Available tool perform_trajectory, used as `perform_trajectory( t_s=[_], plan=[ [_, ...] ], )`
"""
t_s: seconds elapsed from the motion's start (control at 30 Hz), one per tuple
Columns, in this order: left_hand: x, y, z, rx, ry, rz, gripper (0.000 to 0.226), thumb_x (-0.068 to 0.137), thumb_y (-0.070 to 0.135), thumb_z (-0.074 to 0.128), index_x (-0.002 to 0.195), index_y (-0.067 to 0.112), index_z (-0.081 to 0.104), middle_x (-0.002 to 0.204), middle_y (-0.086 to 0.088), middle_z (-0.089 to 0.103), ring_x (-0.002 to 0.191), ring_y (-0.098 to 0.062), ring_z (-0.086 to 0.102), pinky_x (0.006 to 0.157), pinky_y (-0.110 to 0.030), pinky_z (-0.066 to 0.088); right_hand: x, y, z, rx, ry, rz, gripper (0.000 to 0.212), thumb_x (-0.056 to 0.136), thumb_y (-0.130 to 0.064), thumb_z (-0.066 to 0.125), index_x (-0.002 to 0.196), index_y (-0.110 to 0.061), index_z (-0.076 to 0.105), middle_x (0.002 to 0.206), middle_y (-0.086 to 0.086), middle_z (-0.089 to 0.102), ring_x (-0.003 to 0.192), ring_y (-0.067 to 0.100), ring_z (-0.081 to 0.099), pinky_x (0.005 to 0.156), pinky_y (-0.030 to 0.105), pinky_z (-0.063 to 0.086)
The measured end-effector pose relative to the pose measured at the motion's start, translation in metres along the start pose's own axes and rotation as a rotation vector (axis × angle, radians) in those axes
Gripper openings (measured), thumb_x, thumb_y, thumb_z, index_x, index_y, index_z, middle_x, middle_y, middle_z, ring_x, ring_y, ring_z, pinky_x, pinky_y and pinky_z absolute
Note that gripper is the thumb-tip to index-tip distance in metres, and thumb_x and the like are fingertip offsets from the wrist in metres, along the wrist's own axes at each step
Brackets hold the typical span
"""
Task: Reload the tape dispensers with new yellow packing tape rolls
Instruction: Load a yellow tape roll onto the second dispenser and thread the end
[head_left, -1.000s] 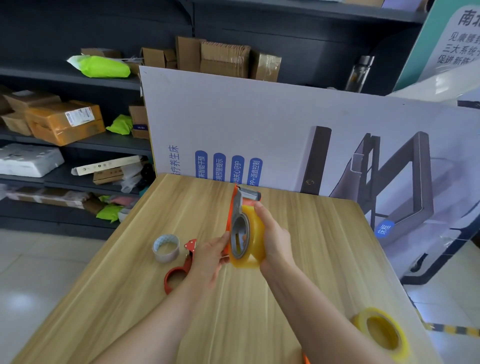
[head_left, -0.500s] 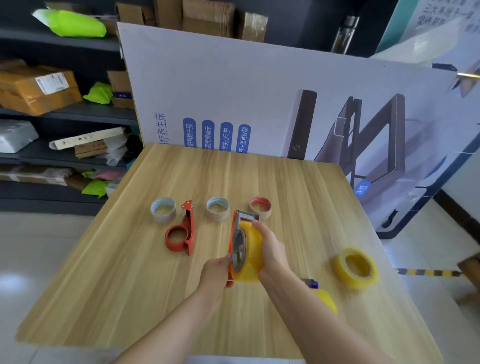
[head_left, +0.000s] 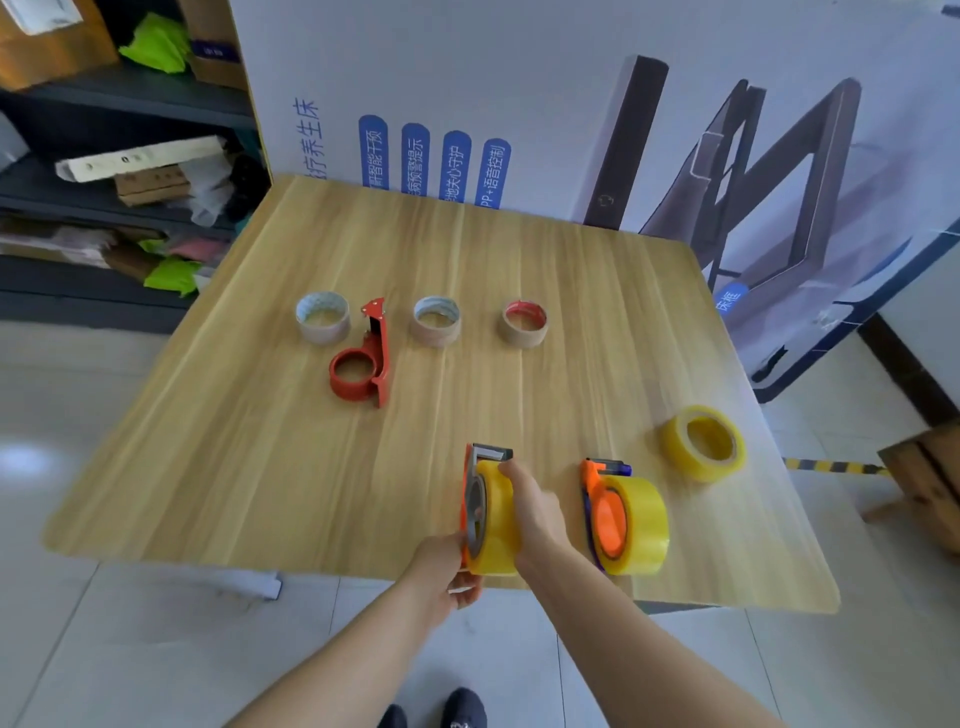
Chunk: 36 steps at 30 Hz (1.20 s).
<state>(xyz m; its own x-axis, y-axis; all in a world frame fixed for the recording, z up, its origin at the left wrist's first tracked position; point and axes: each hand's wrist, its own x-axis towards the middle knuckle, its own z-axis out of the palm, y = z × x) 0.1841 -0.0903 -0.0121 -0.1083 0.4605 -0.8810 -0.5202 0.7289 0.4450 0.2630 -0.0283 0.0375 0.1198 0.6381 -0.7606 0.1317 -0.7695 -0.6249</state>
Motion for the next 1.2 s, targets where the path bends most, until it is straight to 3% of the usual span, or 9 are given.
perform_trajectory(
  t_s=[0.23,0.33,0.47,0.53,0.63,0.7,0.8,0.9,1.2],
  plan=[
    [0.013,-0.005,0.006,0.033,0.002,-0.066,0.028,0.094,0.007,0.037,0.077,0.011,0.059,0.066,-0.008,0.058,0.064,-0.022,0.052,0.063,-0.032,0.048,0.024,0.007,-0.002,-0.044,0.007,0.013,0.038,0.080,-0.049,0.063,0.075,-0.018,0.041,0.087,0.003,0.053,0.082,0.022,0.055,0.077,0.037,0.047],
    [0.016,-0.002,0.006,0.110,0.008,-0.091,0.028,0.093,0.007,0.035,0.077,0.010,0.058,0.066,-0.008,0.056,0.062,-0.022,0.054,0.057,-0.030,0.051,0.031,0.008,0.000,-0.056,-0.009,0.007,0.035,0.082,-0.046,0.063,0.076,-0.016,0.045,0.091,0.009,0.057,0.101,0.031,0.060,0.089,0.042,0.050],
    [0.013,-0.001,0.000,0.360,-0.063,-0.148,0.019,0.093,0.012,0.046,0.083,0.006,0.061,0.071,-0.008,0.063,0.054,-0.021,0.057,0.046,-0.024,0.050,0.037,0.011,0.001,-0.076,-0.035,-0.029,0.044,0.084,-0.043,0.062,0.098,-0.005,0.046,0.106,0.018,0.056,0.097,0.032,0.062,0.072,0.035,0.042],
    [0.010,0.002,-0.003,0.516,0.043,-0.059,0.019,0.090,0.015,0.045,0.081,0.010,0.061,0.069,-0.005,0.062,0.052,-0.019,0.053,0.046,-0.022,0.043,0.039,0.011,0.000,-0.073,-0.059,-0.021,0.044,0.084,-0.044,0.063,0.100,-0.006,0.046,0.107,0.018,0.055,0.095,0.029,0.062,0.078,0.037,0.047],
    [0.009,0.010,-0.004,0.547,0.288,0.349,0.027,0.092,0.029,0.045,0.068,0.020,0.055,0.066,0.001,0.058,0.058,-0.018,0.051,0.054,-0.026,0.039,0.040,0.010,-0.002,-0.065,-0.117,0.035,0.034,0.083,-0.047,0.065,0.088,-0.016,0.050,0.088,0.009,0.058,0.096,0.029,0.062,0.094,0.044,0.050],
    [0.002,0.017,-0.001,0.394,0.156,0.527,0.028,0.094,0.040,0.049,0.075,0.023,0.061,0.076,0.001,0.065,0.070,-0.015,0.059,0.063,-0.029,0.046,0.039,0.009,-0.004,-0.041,-0.164,0.060,0.036,0.080,-0.046,0.071,0.083,-0.016,0.051,0.096,0.009,0.063,0.097,0.031,0.065,0.092,0.049,0.053],
    [-0.006,0.022,0.002,0.366,-0.050,0.498,0.015,0.090,0.035,0.062,0.095,0.022,0.068,0.096,-0.003,0.073,0.089,-0.019,0.068,0.079,-0.035,0.053,0.039,0.008,-0.008,-0.066,-0.125,0.006,0.041,0.071,-0.043,0.080,0.082,-0.009,0.059,0.094,0.013,0.068,0.089,0.031,0.069,0.083,0.048,0.058],
    [-0.007,0.021,0.004,0.429,-0.037,0.495,0.016,0.088,0.024,0.067,0.101,0.016,0.068,0.102,-0.008,0.073,0.091,-0.020,0.069,0.081,-0.035,0.054,0.039,0.006,-0.012,-0.242,0.000,-0.108,0.051,0.064,-0.053,0.081,0.073,-0.009,0.057,0.077,0.007,0.062,0.073,0.023,0.065,0.067,0.036,0.056],
    [-0.015,0.032,0.007,0.565,-0.013,0.423,0.015,0.090,0.029,0.064,0.097,0.016,0.067,0.101,-0.004,0.073,0.093,-0.022,0.069,0.089,-0.042,0.054,0.039,-0.015,-0.019,-0.595,-0.054,-0.155,0.062,0.068,-0.066,0.071,0.089,-0.009,0.059,0.084,0.010,0.072,0.074,0.025,0.070,0.069,0.036,0.060]
  ],
)
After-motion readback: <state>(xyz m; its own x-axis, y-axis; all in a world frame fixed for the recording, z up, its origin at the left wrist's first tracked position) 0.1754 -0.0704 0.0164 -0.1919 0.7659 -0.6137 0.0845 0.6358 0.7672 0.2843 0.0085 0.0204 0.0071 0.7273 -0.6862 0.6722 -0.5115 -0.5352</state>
